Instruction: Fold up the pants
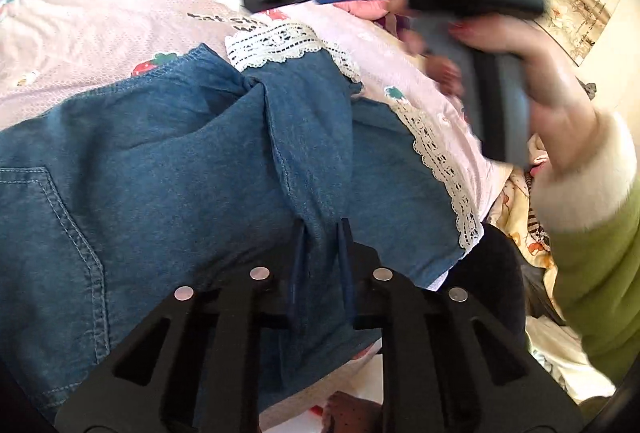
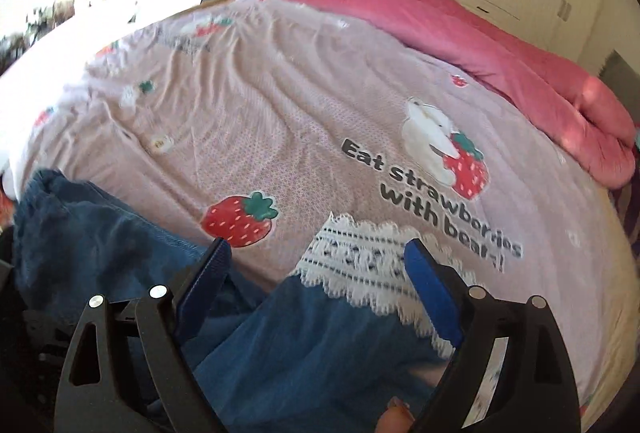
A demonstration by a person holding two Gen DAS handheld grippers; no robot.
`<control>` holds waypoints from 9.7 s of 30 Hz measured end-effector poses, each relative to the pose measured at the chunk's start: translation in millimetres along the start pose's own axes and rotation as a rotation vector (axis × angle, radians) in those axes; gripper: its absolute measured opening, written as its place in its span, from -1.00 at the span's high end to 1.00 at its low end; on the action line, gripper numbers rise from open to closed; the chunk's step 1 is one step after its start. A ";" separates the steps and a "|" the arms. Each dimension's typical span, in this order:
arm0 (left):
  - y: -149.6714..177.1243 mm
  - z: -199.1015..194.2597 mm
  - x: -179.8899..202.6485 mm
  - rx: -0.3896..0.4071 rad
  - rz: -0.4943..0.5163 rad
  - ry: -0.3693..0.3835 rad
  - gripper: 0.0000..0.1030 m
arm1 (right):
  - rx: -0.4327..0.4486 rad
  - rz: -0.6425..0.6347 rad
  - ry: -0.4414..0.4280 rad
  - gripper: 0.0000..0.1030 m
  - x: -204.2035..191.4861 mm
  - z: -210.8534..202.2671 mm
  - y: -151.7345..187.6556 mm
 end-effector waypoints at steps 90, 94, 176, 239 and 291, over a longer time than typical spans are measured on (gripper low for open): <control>64.2 -7.4 30.1 -0.218 0.442 -0.169 0.94 | -0.109 0.616 -0.300 0.79 61.0 -107.5 314.6; 63.8 -17.4 32.9 -0.193 0.405 -0.139 0.49 | -0.105 0.629 -0.223 0.33 71.9 -119.7 317.8; 10.7 -92.8 -57.9 0.012 -0.017 -0.427 -0.32 | 0.057 0.686 -0.181 -0.06 98.4 -57.6 182.6; -35.4 -44.7 -15.1 0.093 0.272 -0.308 -0.71 | 0.126 0.539 -0.157 -0.22 106.2 -69.4 113.9; -119.3 54.4 62.3 -0.038 0.425 -0.193 -0.79 | 0.134 0.806 -0.081 -0.66 82.0 -151.8 277.9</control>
Point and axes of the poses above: each gripper's, at about its wrist camera, not at the fingertips, and z roughly the way its jaws point, x to its right, y to its underside, the point moved 8 cm from there along z, roughly the way its jaws point, and after that the axes turned 5 degrees about y, right-handed, at the moved point
